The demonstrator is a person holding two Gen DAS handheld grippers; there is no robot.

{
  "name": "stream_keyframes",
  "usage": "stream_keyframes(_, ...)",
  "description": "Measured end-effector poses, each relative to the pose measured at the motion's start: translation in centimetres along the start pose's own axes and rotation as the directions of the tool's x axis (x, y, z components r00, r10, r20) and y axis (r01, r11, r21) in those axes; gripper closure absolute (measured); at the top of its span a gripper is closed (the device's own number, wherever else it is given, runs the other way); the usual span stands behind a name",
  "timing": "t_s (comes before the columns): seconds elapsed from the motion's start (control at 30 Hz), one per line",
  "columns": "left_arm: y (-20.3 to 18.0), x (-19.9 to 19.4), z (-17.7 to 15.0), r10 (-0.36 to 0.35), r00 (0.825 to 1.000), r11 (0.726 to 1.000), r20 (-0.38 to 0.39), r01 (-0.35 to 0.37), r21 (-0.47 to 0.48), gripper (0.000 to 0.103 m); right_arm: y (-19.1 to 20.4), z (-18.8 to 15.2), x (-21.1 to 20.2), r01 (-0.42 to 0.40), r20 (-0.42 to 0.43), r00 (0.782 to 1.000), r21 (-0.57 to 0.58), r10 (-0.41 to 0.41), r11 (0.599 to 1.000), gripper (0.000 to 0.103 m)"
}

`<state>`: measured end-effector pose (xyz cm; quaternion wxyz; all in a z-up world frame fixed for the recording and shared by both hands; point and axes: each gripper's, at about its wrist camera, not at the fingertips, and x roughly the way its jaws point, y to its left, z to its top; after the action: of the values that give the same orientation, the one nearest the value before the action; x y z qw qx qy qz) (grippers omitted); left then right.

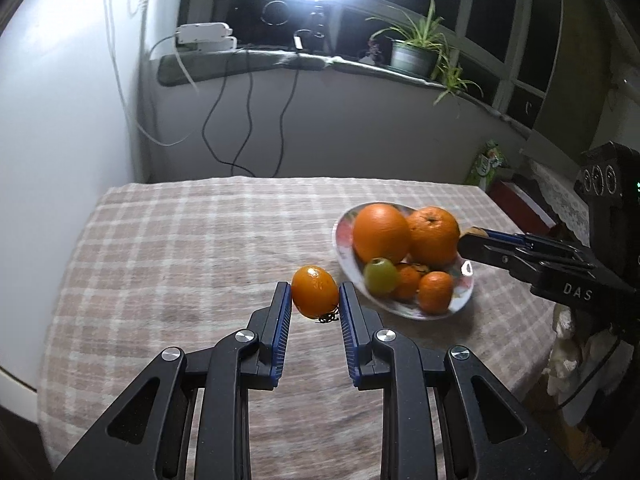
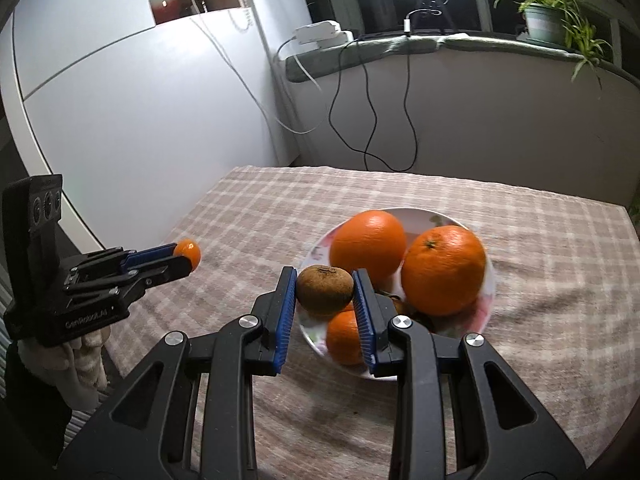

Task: Organize fruits
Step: 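Carry the small mandarin and kiwi over the plate with both tools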

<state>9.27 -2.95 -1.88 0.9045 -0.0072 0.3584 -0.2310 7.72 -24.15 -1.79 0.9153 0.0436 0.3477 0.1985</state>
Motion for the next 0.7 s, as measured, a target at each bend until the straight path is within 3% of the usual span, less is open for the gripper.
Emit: stream_keyframes(0.7, -3.7, 3.7, 0.9, -0.084, 0.995, 0.996, -0.049, 0.085, 0.011, 0.081, -5.3, -0.7, -1.5, 0.050, 0.007, 0.999, 0.082, -0.051, 0.995, 0.073)
